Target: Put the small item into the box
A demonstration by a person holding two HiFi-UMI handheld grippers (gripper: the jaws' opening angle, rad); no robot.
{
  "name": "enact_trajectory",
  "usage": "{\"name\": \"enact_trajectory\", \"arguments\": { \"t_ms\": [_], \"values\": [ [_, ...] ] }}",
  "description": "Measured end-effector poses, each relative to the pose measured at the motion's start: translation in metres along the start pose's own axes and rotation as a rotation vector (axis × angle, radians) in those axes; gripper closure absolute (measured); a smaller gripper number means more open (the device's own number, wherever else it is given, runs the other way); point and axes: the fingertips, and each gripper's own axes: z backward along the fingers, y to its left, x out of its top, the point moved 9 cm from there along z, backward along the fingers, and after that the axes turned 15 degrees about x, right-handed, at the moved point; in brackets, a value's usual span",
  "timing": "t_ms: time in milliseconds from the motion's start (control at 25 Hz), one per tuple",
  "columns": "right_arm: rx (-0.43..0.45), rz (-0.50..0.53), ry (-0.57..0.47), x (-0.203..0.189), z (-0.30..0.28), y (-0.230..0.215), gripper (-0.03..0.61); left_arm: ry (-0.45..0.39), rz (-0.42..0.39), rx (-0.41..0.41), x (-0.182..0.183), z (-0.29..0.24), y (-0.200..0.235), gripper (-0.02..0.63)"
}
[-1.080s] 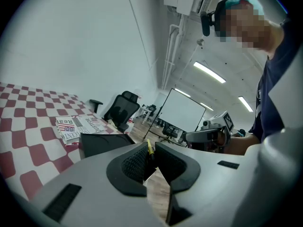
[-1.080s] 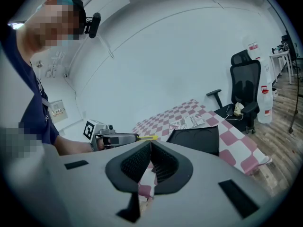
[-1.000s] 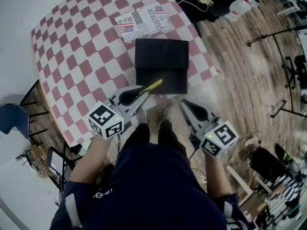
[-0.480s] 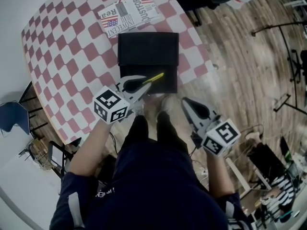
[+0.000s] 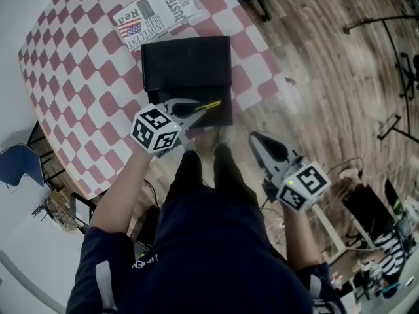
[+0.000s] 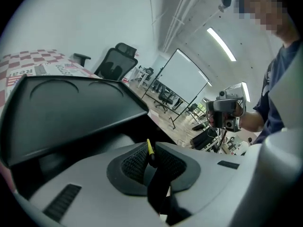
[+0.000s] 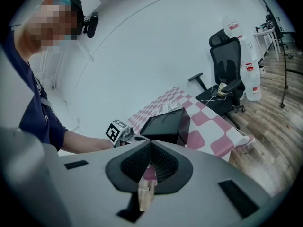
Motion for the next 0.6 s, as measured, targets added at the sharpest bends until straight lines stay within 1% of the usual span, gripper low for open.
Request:
{"name": "enact_trajectory", "arguments": {
  "t_ms": [160, 280, 400, 480, 600],
  "values": [
    [-0.008, -0.012, -0.004, -0.003, 0.005, -0.005, 0.561, 0.064, 0.033, -0.069, -0.004, -0.014, 0.001, 0.541],
    [-0.014, -0.019, -0.005, -0.005, 0.008, -0.009, 0.561, 0.107, 0.047, -0.091, -0.006, -0.020, 0.004, 0.541],
    [-0.018, -0.027, -0.002, -0.006, 0.009, -0.012, 0.561, 0.176, 0.042, -0.086, -0.009, -0.027, 0.008, 0.540],
    [-0.018, -0.031, 0.001, -0.006, 0.009, -0.014, 0.561, 0.214, 0.024, -0.071, -0.010, -0.031, 0.008, 0.537],
    [-0.017, -0.036, 0.004, -0.006, 0.009, -0.016, 0.561, 0.268, -0.055, -0.022, -0.013, -0.037, 0.007, 0.531]
  ]
}}
